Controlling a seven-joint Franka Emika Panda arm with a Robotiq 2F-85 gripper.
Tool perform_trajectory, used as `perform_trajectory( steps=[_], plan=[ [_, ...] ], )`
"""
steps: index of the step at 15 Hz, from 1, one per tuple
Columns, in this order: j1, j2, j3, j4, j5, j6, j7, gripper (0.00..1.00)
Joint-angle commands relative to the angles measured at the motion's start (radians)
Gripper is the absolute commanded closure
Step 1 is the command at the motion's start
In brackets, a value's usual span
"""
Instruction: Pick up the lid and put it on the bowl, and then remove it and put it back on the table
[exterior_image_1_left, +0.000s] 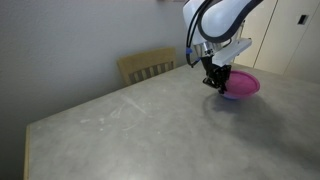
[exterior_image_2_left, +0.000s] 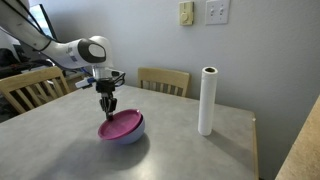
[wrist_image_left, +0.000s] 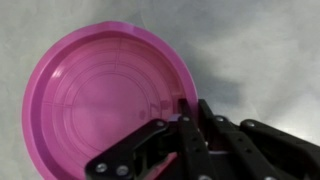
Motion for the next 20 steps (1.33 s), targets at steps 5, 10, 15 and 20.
perform_trajectory(
  steps=[5,10,15,20],
  plan=[
    [0.013,-0.043,-0.01,-0.017,-0.024,-0.023,0.015,0.97],
    [0.017,-0.059,-0.01,-0.02,-0.03,-0.038,0.014,0.97],
    [0.024,-0.072,-0.007,-0.022,-0.037,-0.049,0.019,0.97],
    [0.078,-0.076,0.024,-0.005,-0.049,-0.055,0.026,0.97]
  ],
)
